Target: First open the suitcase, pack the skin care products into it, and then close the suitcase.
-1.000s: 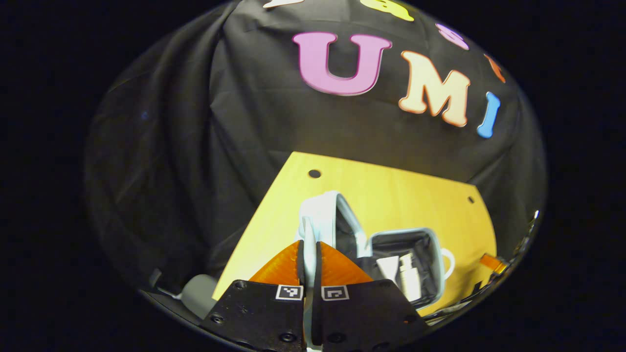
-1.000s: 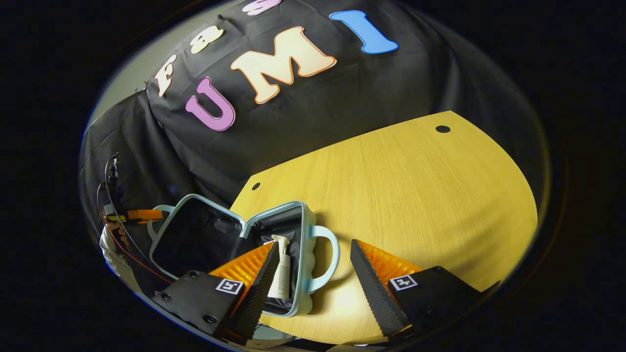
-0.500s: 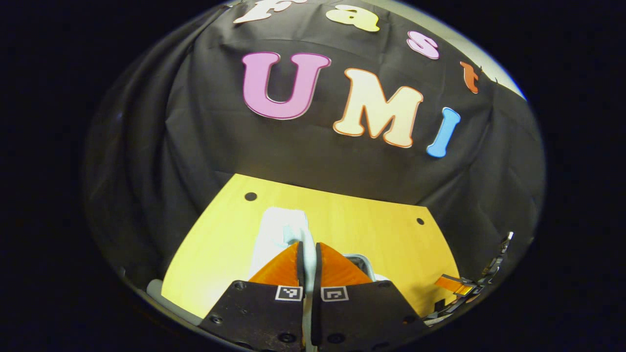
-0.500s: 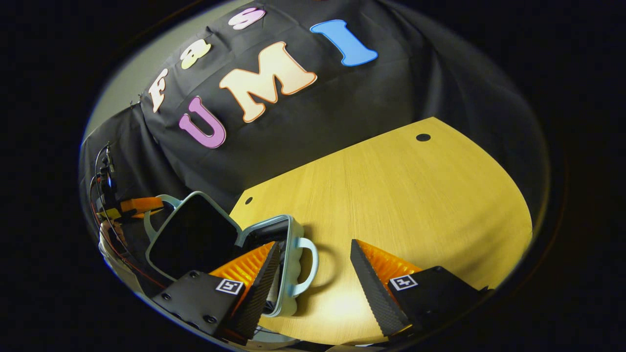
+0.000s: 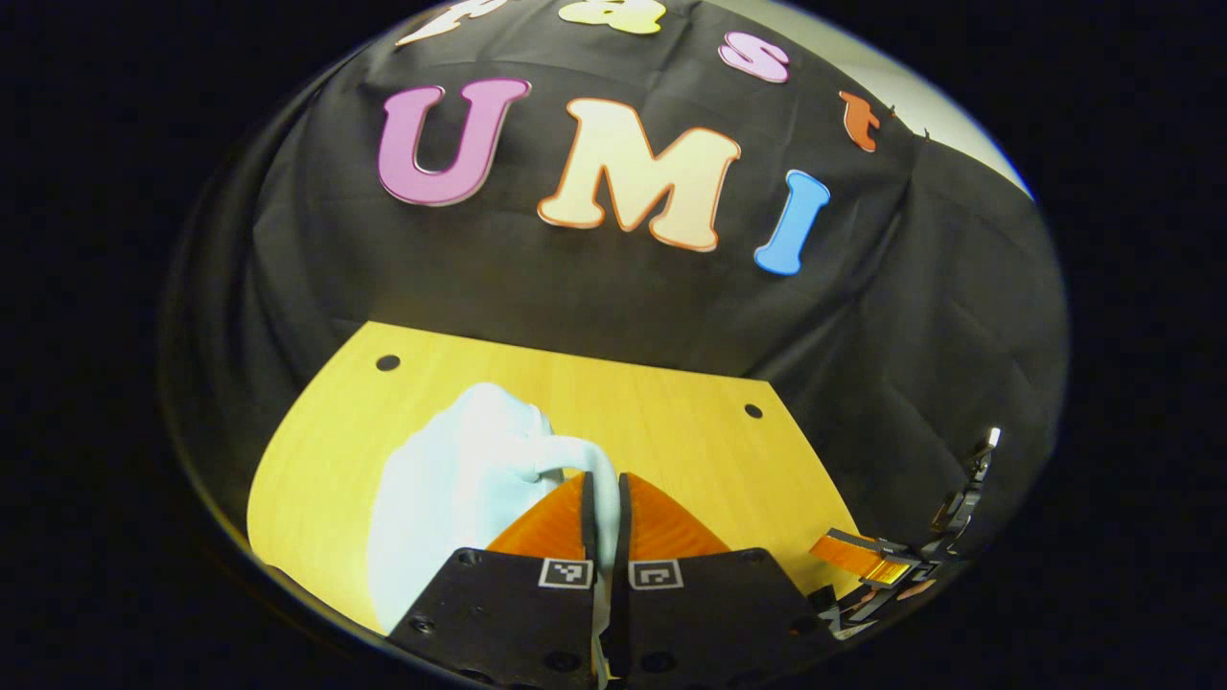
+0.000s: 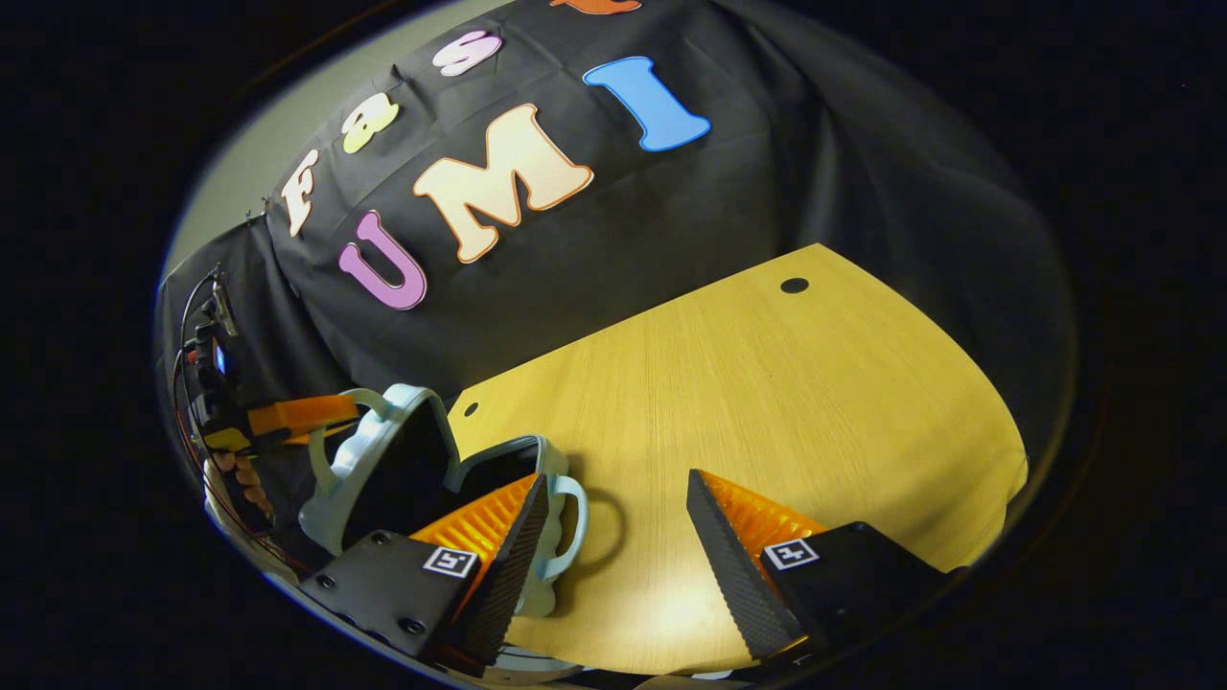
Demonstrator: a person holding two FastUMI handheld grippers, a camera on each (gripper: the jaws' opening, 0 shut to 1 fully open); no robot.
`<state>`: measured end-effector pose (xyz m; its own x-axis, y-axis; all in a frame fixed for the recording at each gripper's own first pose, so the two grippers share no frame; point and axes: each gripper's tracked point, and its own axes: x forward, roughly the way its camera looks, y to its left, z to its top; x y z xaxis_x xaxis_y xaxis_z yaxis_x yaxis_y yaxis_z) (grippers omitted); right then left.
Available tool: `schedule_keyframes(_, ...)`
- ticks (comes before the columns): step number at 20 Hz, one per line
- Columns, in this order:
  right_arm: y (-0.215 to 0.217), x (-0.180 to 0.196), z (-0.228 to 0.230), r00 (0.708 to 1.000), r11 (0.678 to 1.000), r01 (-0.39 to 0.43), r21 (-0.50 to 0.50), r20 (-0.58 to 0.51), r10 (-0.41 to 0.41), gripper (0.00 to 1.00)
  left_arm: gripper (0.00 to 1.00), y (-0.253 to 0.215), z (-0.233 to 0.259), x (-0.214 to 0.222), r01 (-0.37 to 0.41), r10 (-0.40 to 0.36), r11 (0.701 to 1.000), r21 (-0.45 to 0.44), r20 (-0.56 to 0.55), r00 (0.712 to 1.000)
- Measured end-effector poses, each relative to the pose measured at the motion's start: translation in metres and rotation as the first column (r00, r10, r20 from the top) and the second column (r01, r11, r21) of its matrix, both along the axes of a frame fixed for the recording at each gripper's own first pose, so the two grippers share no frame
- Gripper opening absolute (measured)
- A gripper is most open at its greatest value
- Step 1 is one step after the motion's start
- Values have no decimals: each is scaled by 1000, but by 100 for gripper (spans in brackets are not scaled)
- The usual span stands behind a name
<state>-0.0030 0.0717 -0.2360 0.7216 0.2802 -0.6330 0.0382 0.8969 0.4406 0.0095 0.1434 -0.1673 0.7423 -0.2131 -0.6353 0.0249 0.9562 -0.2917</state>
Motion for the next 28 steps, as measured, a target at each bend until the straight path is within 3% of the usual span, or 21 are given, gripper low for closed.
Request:
schedule_keyframes(10,-57,-20,8,997,995,76,-62,-1,-77,93,0,-84,-119,-13,97,-96,995,14,-79,992)
schedule_keyframes(13,-72,-26,12,995,992,98,-78,-2,-99,93,0,-100,-163,-23,97,-92,995,32,-135,987)
schedule_keyframes(19,-96,-36,21,994,988,112,-109,13,-111,93,1,-107,-184,-25,65,-57,995,77,-106,993)
schedule_keyframes(22,-104,-30,37,994,988,87,-126,69,-79,93,33,-112,-158,-14,-6,3,994,107,27,1000)
schedule_keyframes(23,-106,-25,46,993,988,74,-135,102,-60,93,55,-112,-137,-9,-20,4,988,154,102,995)
schedule_keyframes(24,-106,-20,56,989,988,57,-146,142,-36,87,77,-109,-114,-3,-34,-3,977,211,174,985)
schedule_keyframes(25,-107,-15,68,983,986,39,-163,186,-8,93,99,-112,-89,-1,-42,-19,967,250,234,972)
schedule_keyframes(26,-107,-11,82,971,981,27,-190,238,19,87,93,-116,-65,0,-58,-28,957,283,290,957)
schedule_keyframes(28,-111,-1,113,934,965,29,-262,350,67,93,94,-120,0,-7,-138,-28,929,343,436,899)
